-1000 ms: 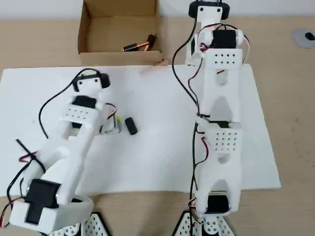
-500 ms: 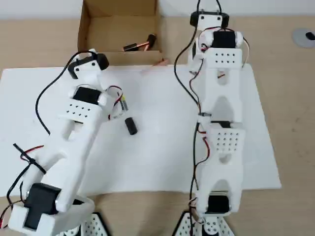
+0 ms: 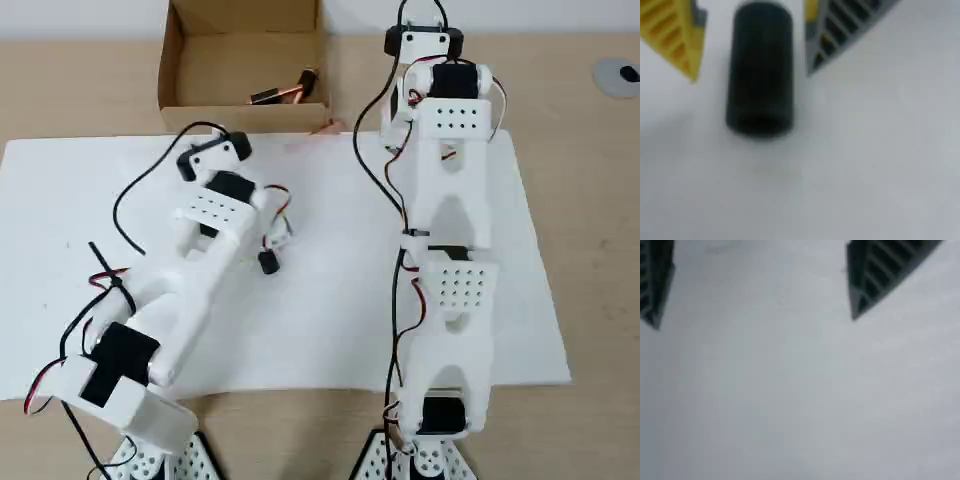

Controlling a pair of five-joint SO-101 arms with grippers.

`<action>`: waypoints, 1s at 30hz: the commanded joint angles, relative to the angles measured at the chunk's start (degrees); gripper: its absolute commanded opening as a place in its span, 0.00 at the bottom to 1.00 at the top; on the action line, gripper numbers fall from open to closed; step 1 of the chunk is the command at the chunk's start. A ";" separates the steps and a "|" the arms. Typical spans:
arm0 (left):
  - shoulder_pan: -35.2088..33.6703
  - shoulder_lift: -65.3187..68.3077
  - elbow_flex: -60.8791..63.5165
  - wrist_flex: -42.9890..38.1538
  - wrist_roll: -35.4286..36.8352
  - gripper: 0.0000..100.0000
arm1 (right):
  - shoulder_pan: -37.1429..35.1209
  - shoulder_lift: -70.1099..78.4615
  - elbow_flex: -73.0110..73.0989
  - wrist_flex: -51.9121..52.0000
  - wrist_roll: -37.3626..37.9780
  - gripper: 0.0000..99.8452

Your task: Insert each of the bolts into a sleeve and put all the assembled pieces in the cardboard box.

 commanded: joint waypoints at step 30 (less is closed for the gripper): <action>-3.96 0.22 4.92 -1.85 -2.64 0.15 | 2.95 -3.74 -0.22 0.70 0.62 0.29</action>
